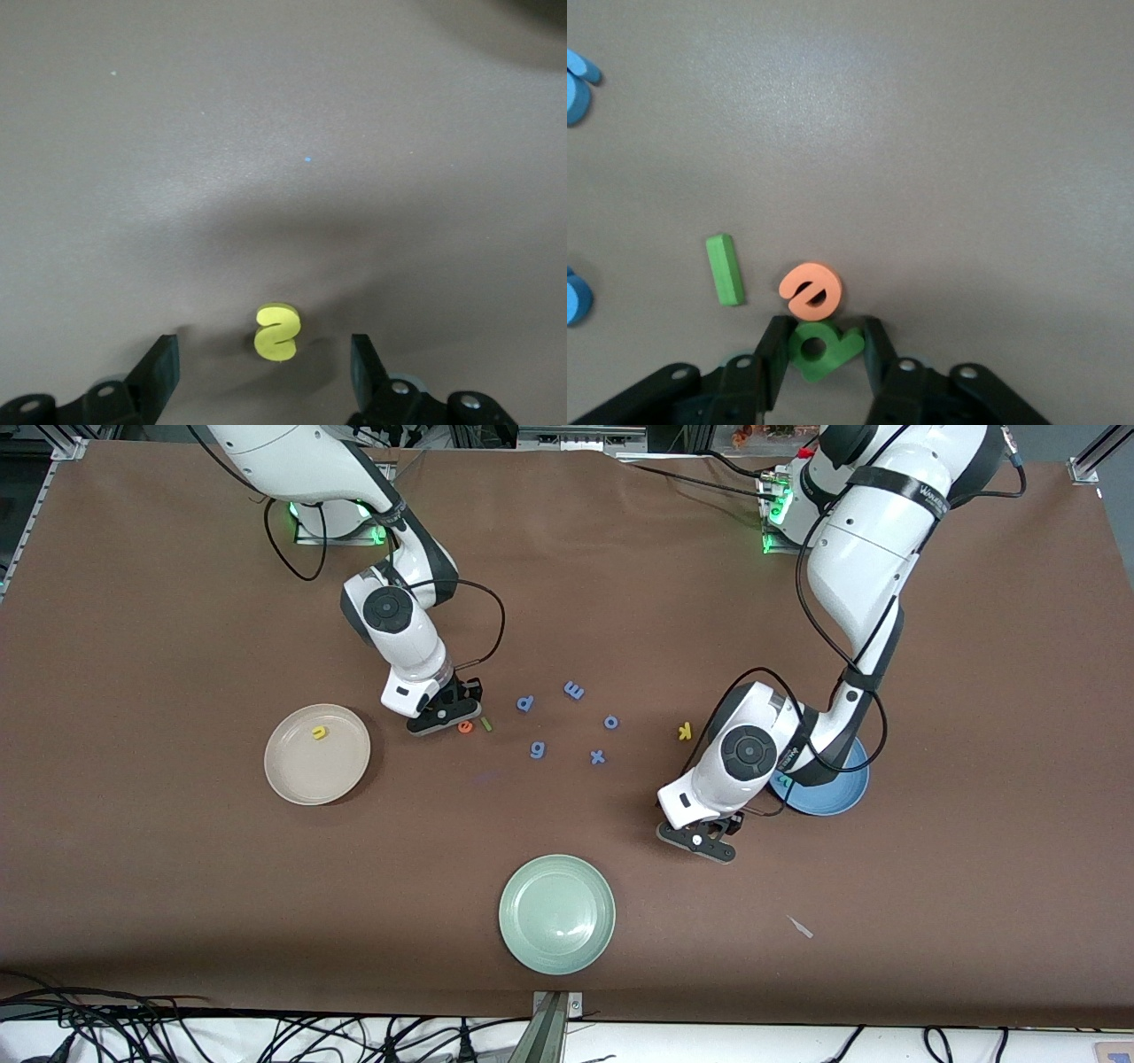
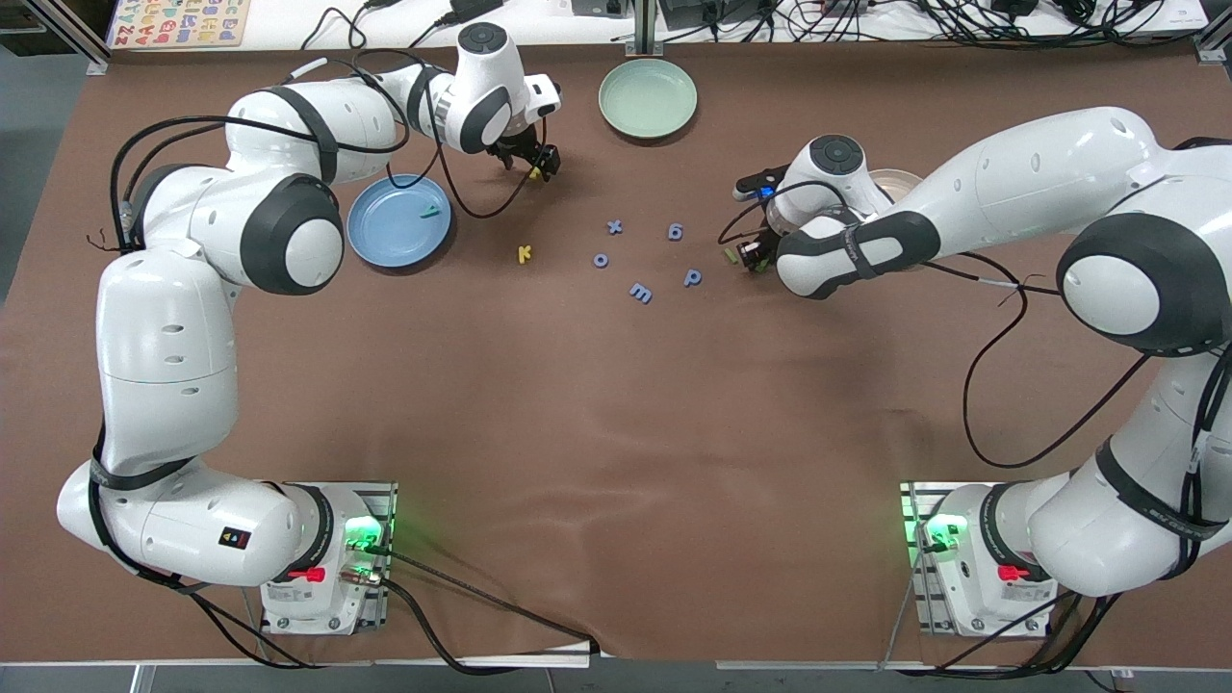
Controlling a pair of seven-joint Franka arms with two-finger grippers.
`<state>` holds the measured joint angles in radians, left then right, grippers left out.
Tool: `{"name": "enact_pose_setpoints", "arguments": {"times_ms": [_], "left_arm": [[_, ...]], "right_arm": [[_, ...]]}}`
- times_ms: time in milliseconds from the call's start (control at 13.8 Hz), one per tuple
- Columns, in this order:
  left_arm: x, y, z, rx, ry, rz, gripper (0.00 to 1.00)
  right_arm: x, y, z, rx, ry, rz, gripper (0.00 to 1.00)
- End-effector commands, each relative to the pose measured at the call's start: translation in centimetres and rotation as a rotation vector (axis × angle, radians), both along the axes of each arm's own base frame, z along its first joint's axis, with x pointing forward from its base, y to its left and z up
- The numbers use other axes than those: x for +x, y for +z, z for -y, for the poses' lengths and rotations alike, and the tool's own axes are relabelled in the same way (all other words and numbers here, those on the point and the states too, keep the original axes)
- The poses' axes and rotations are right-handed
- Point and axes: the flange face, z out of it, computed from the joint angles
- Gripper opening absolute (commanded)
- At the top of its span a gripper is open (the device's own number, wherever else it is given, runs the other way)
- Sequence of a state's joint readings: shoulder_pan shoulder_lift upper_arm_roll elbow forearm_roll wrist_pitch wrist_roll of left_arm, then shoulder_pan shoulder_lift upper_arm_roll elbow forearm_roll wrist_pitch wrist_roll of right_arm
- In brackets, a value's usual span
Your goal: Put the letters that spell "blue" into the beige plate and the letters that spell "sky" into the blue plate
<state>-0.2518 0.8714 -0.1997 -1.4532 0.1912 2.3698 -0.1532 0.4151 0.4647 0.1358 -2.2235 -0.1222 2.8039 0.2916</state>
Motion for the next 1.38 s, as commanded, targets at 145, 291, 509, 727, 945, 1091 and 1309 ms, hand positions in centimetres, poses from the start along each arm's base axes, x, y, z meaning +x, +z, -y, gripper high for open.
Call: {"name": "enact_pose_setpoints", "arguments": {"times_ms": [145, 291, 509, 727, 945, 1091, 1309], "left_arm": [[0.8, -0.1, 0.3, 0.004, -0.025, 0.03, 0.48], [0.8, -0.1, 0.4, 0.001, -0.025, 0.035, 0.34], [1.4, 0.7, -0.4, 0.0, -0.016, 0.049, 0.11], [2.1, 3.9, -1.6, 0.008, 0.003, 0.069, 0.11], [1.7, 7.9, -4.0, 0.079, 0.024, -0.015, 0.11], [0.3, 9.5, -5.3, 0.149, 0.0, -0.109, 0.11], [-0.8, 11.3, -11.8, 0.204, -0.063, -0.195, 0.14]], "right_arm": [[1.0, 2.0, 2.5, -0.053, 0.014, -0.014, 0.28], [3.1, 4.0, 5.3, -0.111, 0.065, -0.046, 0.28], [6.0, 6.1, 10.7, -0.158, 0.161, -0.083, 0.28], [7.7, 5.9, 16.4, -0.172, 0.231, -0.093, 0.4], [7.4, 5.8, 15.8, -0.11, 0.158, -0.11, 0.85], [6.6, 5.7, 12.8, -0.065, 0.115, -0.122, 0.86], [5.0, 6.3, 6.0, -0.018, 0.007, -0.126, 0.86]]}}
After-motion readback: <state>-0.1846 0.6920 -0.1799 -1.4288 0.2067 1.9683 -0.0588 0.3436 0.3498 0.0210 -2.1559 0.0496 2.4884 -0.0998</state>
